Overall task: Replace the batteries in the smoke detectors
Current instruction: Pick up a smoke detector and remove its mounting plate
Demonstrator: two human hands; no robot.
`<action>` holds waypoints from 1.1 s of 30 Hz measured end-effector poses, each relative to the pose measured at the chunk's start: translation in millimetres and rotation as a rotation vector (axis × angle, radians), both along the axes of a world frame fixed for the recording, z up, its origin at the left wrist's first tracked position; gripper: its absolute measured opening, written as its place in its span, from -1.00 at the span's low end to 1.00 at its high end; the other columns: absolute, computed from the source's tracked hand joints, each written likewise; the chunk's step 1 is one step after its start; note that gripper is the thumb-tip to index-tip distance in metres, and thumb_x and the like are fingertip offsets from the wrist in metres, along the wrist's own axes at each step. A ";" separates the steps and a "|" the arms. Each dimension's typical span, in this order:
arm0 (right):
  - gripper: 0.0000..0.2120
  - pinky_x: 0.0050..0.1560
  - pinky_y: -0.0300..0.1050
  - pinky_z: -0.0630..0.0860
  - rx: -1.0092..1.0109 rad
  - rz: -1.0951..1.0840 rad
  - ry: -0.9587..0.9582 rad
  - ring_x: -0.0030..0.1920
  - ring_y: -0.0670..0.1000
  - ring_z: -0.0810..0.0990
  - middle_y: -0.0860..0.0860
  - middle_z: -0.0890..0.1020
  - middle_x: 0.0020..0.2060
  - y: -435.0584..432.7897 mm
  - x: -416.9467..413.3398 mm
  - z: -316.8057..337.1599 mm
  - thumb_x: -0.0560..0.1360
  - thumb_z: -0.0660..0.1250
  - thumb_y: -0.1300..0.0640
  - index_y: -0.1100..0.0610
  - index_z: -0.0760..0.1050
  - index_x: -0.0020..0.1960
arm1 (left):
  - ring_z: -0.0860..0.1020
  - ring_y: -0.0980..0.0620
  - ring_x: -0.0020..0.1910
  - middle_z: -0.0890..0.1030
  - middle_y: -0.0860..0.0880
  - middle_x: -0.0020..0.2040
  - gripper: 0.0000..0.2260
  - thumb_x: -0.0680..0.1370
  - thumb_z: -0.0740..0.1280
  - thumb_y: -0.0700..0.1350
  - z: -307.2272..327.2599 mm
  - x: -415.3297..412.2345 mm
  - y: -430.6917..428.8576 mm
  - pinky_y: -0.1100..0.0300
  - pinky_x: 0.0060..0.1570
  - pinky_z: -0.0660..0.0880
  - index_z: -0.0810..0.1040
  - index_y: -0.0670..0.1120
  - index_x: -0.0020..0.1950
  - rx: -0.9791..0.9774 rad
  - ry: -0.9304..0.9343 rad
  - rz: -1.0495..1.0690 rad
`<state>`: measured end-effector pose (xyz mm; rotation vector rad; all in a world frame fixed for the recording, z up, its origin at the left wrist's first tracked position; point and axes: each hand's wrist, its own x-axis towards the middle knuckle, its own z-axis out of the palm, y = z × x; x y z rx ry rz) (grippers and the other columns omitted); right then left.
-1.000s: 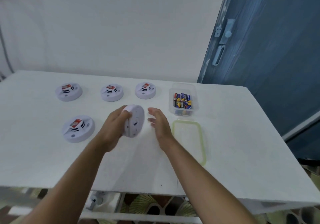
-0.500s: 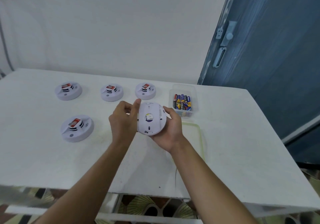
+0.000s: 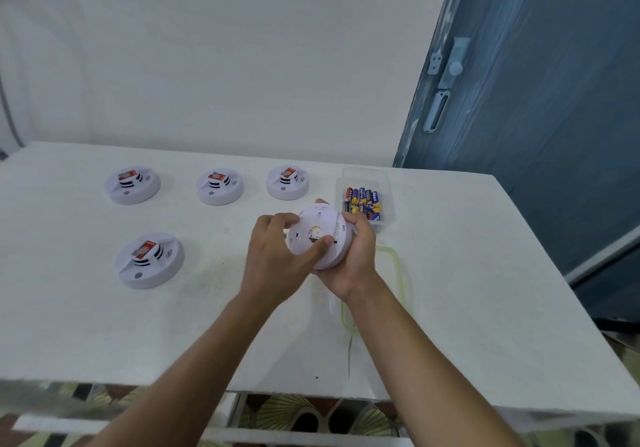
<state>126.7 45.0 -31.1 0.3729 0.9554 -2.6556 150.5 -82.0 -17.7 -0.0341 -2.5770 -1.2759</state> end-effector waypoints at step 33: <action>-0.31 0.21 0.29 0.45 0.025 -0.324 0.070 0.25 0.29 0.51 0.23 0.56 0.22 20.8 -17.7 -13.5 0.33 0.22 -0.05 0.21 0.46 0.41 | 0.42 -0.05 -0.03 0.48 -0.06 0.01 -0.56 0.31 0.50 0.10 -26.2 -35.7 -71.8 0.17 -0.14 0.31 0.44 -0.05 0.04 -0.424 -0.386 -0.070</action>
